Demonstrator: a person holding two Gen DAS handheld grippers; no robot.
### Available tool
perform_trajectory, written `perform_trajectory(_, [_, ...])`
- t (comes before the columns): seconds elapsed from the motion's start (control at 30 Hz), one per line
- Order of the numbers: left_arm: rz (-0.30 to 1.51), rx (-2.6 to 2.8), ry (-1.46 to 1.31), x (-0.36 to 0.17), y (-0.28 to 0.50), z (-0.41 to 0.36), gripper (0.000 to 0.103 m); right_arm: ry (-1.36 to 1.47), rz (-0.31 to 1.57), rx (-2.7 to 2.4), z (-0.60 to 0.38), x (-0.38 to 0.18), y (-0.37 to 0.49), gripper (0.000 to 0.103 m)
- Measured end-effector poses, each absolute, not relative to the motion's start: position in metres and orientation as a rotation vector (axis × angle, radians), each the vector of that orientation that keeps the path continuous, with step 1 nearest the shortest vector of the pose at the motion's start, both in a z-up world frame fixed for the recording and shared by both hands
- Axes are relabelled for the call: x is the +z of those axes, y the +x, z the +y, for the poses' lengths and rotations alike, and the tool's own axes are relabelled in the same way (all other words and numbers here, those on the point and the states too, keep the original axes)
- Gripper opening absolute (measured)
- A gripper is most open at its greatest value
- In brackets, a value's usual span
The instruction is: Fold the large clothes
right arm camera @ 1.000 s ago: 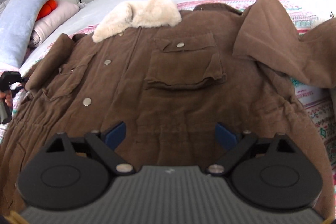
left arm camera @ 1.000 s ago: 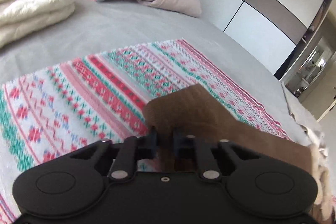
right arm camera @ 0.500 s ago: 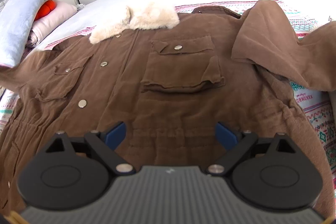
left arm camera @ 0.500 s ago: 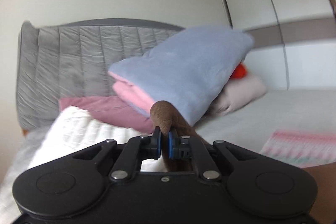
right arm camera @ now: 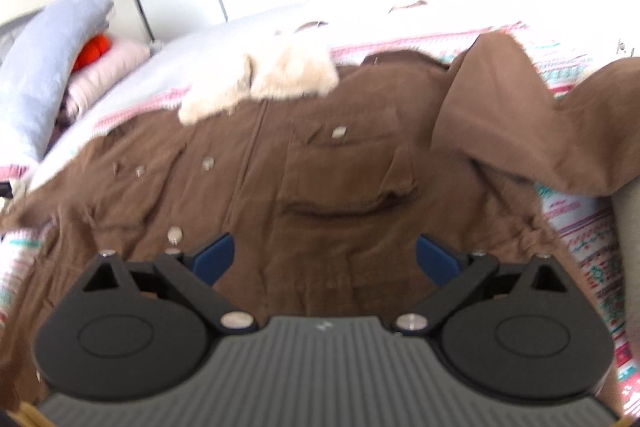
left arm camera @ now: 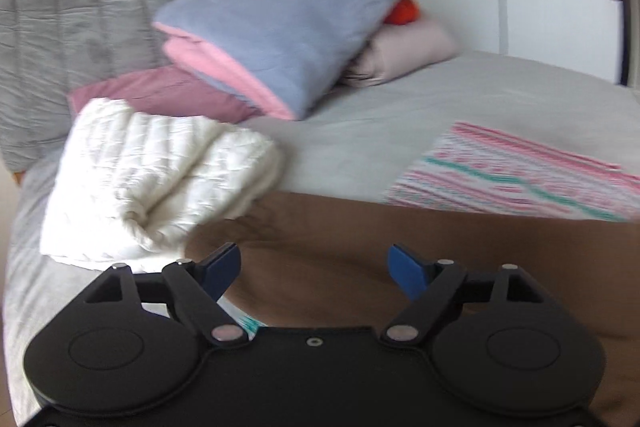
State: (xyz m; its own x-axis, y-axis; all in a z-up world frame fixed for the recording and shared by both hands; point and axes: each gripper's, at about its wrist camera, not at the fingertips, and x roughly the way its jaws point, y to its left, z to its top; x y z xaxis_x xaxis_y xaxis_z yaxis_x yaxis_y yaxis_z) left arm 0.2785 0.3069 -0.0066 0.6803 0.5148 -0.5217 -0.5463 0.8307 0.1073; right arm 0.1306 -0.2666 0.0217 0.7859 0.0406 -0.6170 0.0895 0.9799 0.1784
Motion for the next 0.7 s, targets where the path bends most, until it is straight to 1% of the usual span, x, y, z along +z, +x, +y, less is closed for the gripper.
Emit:
perform_trajectory(0.03, [0.572, 0.548, -0.062, 0.000, 0.272, 0.293, 0.090, 0.201, 0.651, -0.059, -0.269, 0.029, 0.128, 0.100])
perform_trajectory(0.1, [0.582, 0.436, -0.046, 0.012, 0.259, 0.257, 0.094, 0.202, 0.596, -0.134, -0.278, 0.050, 0.117, 0.100])
perform_trajectory(0.17, [0.580, 0.324, -0.005, 0.024, 0.243, 0.225, 0.096, 0.218, 0.519, -0.189, -0.293, 0.075, 0.102, 0.103])
perform_trajectory(0.23, [0.568, 0.238, 0.035, 0.035, 0.228, 0.197, 0.101, 0.226, 0.455, -0.261, -0.313, 0.099, 0.089, 0.103])
perform_trajectory(0.37, [0.565, 0.110, 0.050, 0.045, 0.206, 0.152, 0.102, 0.230, 0.411, -0.488, -0.368, 0.130, 0.078, 0.103])
perform_trajectory(0.43, [0.587, 0.063, 0.035, 0.047, 0.202, 0.136, 0.102, 0.222, 0.445, -0.581, -0.398, 0.133, 0.084, 0.103])
perform_trajectory(0.5, [0.617, 0.028, 0.022, 0.047, 0.202, 0.118, 0.102, 0.230, 0.527, -0.623, -0.426, 0.126, 0.100, 0.103])
perform_trajectory(0.63, [0.652, -0.011, 0.018, 0.044, 0.204, 0.081, 0.102, 0.306, 0.723, -0.661, -0.463, 0.087, 0.144, 0.103])
perform_trajectory(0.7, [0.665, -0.034, 0.027, 0.042, 0.206, 0.062, 0.102, 0.355, 0.736, -0.668, -0.472, 0.078, 0.154, 0.101])
